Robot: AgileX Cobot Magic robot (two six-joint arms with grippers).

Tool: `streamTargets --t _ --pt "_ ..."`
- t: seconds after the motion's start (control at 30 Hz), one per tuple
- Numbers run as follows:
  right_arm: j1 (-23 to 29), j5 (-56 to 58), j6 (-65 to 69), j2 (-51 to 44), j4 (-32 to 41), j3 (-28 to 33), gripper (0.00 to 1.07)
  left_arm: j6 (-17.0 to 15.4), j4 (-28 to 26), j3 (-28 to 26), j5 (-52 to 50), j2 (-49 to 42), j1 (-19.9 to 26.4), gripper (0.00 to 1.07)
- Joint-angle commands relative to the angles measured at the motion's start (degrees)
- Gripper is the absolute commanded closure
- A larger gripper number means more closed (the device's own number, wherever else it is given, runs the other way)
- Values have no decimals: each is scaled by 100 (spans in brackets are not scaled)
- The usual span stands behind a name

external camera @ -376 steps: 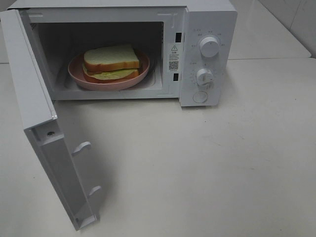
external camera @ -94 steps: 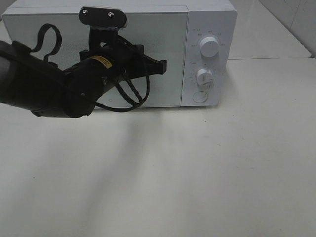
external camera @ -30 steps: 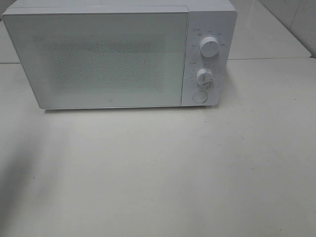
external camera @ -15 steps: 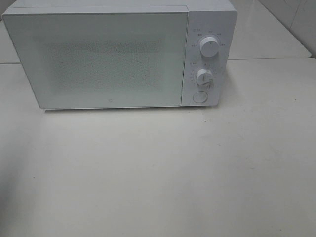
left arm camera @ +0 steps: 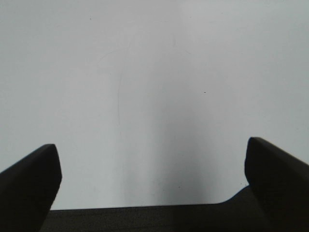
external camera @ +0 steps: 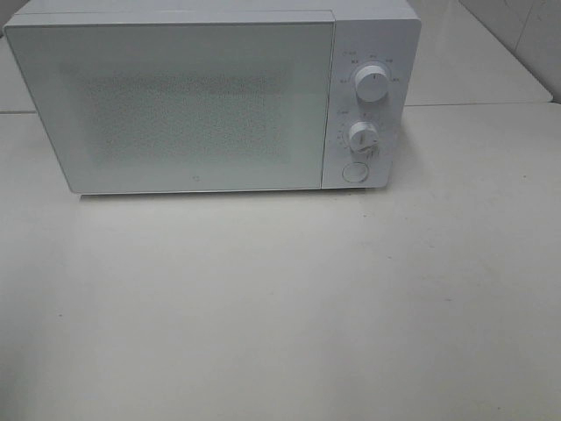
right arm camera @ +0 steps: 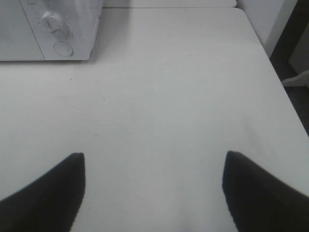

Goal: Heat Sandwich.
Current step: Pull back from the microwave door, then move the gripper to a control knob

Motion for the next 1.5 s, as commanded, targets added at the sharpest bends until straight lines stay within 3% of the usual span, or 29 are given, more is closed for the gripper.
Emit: streamTargets --t 0.03,0.2,0.37,0.97,1.5 --pt "-40 -46 -17 -149 11 6 32 17 -23 258 23 -539 6 9" --pt "-40 -46 -17 -149 11 6 32 -11 -120 619 11 -905 -63 9" --pt "-40 -46 -17 -149 11 6 32 -23 -92 596 6 -1278 -258 9" --pt "-40 -46 -17 -149 11 6 32 -23 -103 596 0 -3105 -258 9" --pt "-40 -46 -17 -138 11 6 32 -6 -126 596 0 -3071 -258 9"
